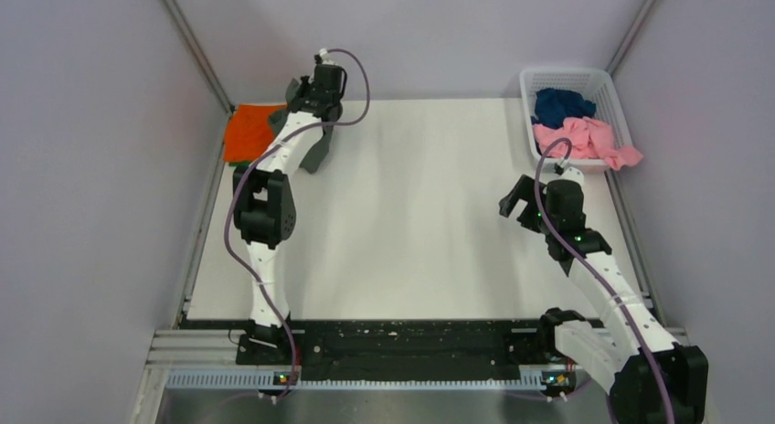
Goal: Fold and stack the t-shirts
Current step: Put the neatly folded tshirt into the corner of the board with the left arm
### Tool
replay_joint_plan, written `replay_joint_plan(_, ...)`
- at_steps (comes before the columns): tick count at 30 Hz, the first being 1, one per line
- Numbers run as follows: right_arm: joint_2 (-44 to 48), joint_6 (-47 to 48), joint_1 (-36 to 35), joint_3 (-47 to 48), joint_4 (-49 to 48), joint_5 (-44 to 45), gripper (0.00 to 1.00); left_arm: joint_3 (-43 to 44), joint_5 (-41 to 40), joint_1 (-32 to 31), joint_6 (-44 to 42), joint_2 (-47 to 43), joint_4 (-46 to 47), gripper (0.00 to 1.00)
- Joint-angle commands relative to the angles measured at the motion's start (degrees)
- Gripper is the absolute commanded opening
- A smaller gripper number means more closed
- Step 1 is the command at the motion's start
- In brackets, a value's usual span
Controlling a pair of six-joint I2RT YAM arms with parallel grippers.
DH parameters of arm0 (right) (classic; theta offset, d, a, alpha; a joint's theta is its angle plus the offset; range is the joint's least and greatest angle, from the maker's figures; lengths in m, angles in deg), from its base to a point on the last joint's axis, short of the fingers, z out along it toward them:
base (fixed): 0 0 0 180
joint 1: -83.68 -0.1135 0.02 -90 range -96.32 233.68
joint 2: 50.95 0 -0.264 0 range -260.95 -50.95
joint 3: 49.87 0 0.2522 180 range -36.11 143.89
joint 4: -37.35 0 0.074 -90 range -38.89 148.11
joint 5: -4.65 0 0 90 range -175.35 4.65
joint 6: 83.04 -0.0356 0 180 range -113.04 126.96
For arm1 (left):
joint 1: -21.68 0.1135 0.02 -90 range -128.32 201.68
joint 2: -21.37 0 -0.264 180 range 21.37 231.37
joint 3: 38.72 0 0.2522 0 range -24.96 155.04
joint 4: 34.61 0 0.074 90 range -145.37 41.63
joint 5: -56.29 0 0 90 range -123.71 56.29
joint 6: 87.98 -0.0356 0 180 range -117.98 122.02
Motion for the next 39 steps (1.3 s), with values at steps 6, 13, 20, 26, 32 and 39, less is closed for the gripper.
replay_joint_plan(6, 2.08, 0.55, 0.28, -1.07, -4.56, -4.38, 0.99, 4.21, 3.83, 2.07, 3.14, -7.95, 2.01, 0.0)
replay_joint_plan(13, 1.96, 0.78, 0.33, -0.95, -4.59, -4.39, 0.99, 5.82, 9.04, 6.96, 9.22, -5.29, -0.43, 0.0)
replay_joint_plan(20, 1.11, 0.93, 0.28, -0.82, -4.96, -4.41, 0.99, 7.45, 14.4, 12.37, 13.59, -0.53, -2.35, 0.0)
replay_joint_plan(26, 0.76, 1.03, 0.34, -0.74, -4.87, -4.19, 0.99, 9.94, 18.52, 17.67, 14.72, 4.78, -2.44, 0.0)
replay_joint_plan(32, 0.26, 1.25, 0.28, -0.75, -4.63, -4.38, 0.99, 18.21, 17.28, 20.21, 17.61, 10.3, -6.82, 0.4)
replay_joint_plan(39, 0.25, 1.6, 0.24, 0.21, -2.84, -4.4, 0.99, 15.1, 17.95, 20.16, 24.92, 4.22, -8.8, 0.99)
